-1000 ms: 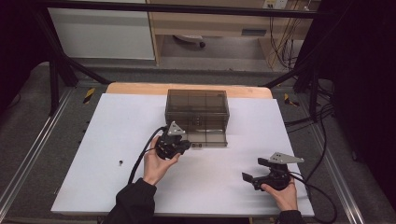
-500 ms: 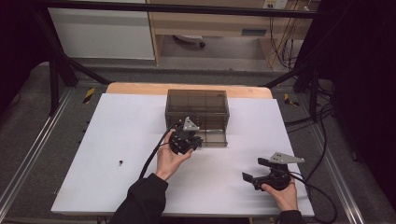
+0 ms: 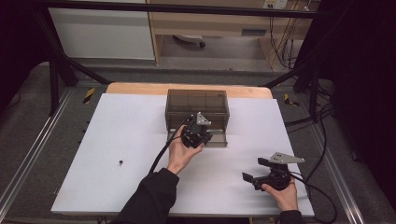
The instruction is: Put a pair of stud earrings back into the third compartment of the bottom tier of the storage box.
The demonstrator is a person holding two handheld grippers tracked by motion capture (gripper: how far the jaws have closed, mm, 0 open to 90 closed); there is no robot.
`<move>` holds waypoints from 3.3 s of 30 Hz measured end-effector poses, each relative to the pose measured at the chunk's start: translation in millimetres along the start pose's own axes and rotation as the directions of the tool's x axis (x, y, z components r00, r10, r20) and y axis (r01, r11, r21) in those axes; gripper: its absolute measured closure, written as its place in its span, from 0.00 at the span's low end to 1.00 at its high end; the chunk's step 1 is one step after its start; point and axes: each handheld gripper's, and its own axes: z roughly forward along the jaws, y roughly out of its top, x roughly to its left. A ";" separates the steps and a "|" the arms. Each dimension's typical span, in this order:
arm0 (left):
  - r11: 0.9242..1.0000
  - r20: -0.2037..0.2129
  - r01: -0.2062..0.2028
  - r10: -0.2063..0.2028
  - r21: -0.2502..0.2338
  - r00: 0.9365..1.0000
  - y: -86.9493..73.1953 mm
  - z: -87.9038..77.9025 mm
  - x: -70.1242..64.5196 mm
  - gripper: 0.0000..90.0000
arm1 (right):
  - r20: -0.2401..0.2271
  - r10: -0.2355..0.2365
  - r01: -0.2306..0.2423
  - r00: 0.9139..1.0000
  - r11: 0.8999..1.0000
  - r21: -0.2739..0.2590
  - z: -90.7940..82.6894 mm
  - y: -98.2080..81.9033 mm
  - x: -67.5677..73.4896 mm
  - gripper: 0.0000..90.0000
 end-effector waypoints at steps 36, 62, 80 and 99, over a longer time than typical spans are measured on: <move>0.998 -0.028 -0.001 0.003 0.055 1.000 1.7 35.4 7.2 0.73 | -0.002 -0.004 0.004 1.000 1.000 0.000 -0.2 -0.1 -0.2 0.01; 1.000 -0.024 0.012 -0.012 -0.026 1.000 -41.9 -56.5 21.8 0.19 | 0.003 0.000 0.000 1.000 1.000 0.011 1.5 -0.9 0.5 0.01; 0.997 -0.097 0.056 -0.061 -0.054 0.993 -93.8 -99.7 48.6 0.08 | 0.007 0.000 0.000 1.000 1.000 0.018 2.8 -1.6 0.0 0.01; 0.987 -0.160 0.145 -0.154 -0.067 0.975 -150.6 -144.6 88.0 0.09 | 0.008 0.001 -0.001 1.000 1.000 0.024 3.1 -2.1 -0.8 0.01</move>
